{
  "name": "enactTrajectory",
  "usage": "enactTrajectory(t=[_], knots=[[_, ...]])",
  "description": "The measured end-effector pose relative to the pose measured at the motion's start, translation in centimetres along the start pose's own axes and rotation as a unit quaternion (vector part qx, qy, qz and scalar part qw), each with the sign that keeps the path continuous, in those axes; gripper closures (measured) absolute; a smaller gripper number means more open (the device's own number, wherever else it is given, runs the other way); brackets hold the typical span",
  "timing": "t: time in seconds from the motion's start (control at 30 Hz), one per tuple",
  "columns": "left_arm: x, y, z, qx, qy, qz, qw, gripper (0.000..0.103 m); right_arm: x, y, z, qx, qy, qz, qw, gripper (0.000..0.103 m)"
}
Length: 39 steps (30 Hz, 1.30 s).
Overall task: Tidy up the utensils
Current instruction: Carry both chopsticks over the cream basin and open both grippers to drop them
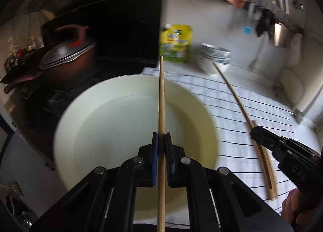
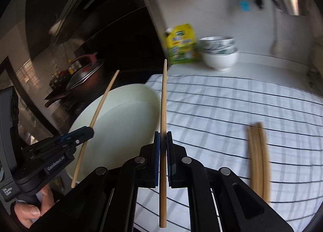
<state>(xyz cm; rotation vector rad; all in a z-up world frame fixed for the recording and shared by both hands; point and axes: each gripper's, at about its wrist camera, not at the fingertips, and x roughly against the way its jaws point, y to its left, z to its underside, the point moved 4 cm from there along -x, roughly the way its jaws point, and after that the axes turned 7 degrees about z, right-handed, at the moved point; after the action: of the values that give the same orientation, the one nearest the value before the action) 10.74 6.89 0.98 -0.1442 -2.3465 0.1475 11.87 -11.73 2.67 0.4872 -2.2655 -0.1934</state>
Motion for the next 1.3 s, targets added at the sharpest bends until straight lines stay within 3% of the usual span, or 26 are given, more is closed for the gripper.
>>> enactTrajectory(t=[0.13, 0.27, 0.5, 0.57, 0.6, 0.67, 0.73, 1.3], knots=[[-0.9, 3.8, 0.0, 0.022, 0.003, -0.007, 0.9997, 0.096, -3.8, 4.3, -0.6, 0.022, 0.035, -0.022, 0.999, 0.097], [-2.4, 6.3, 0.5, 0.037, 0.02, -0.01, 0.9991, 0.096, -7.0, 6.9, -0.3, 0.041, 0.068, -0.013, 0.997, 0.097], [-4.4, 8.2, 1.5, 0.051, 0.046, -0.01, 0.9976, 0.095, -9.6, 8.0, 0.2, 0.046, 0.093, -0.004, 0.995, 0.097], [-4.4, 8.6, 1.7, 0.06, 0.049, -0.012, 0.9969, 0.088, -9.6, 7.8, 0.2, 0.045, 0.091, 0.003, 0.995, 0.093], [-4.4, 8.8, 1.7, 0.063, 0.049, -0.012, 0.9967, 0.083, -9.5, 7.8, 0.2, 0.043, 0.088, 0.004, 0.995, 0.085], [-4.0, 9.0, 1.7, 0.066, 0.042, -0.016, 0.9968, 0.061, -8.9, 7.5, 0.2, 0.038, 0.074, 0.008, 0.996, 0.082], [-3.4, 9.1, 1.7, 0.069, 0.031, -0.018, 0.9969, 0.049, -8.3, 7.2, 0.1, 0.038, 0.068, 0.01, 0.997, 0.082], [0.0, 5.0, 3.1, 0.051, 0.007, -0.011, 0.9986, 0.042, -2.9, 4.3, 1.6, 0.023, 0.034, 0.027, 0.999, 0.076]])
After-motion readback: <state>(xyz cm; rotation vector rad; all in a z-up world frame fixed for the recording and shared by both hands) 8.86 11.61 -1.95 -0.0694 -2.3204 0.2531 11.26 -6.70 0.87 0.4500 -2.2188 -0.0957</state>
